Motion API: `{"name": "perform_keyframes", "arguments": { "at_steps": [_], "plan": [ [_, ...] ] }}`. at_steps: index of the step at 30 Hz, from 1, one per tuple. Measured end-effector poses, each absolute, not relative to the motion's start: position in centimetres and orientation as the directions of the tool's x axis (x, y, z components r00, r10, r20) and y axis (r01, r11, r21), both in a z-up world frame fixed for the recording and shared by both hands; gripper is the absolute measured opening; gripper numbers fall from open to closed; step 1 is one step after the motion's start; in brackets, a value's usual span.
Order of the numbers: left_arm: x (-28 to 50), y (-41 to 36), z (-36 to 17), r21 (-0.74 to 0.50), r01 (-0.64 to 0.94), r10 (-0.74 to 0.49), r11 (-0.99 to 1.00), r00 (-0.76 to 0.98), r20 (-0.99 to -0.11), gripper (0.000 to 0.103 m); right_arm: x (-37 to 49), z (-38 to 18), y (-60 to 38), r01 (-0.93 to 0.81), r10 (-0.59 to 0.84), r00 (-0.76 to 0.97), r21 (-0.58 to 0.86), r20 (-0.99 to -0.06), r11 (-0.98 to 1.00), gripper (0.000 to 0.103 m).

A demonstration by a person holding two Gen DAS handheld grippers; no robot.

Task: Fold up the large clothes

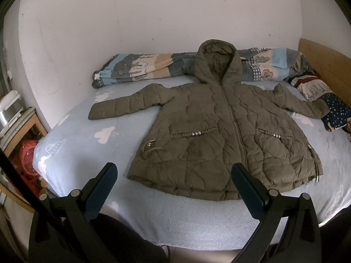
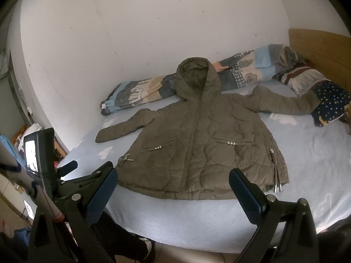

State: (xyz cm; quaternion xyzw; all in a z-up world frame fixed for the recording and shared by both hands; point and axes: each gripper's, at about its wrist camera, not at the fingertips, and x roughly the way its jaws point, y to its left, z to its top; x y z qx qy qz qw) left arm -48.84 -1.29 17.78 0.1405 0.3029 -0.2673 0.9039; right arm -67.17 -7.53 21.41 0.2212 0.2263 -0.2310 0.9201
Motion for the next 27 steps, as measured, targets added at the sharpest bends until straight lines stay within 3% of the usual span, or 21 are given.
{"name": "perform_keyframes", "arguments": {
  "at_steps": [27],
  "plan": [
    [-46.0,-3.5,14.7,0.121,0.622,-0.39,0.773,0.617,-0.683,0.103,-65.7,18.1,-10.5,0.596,-0.326,0.717,0.3,-0.616,0.745,0.103]
  ]
}}
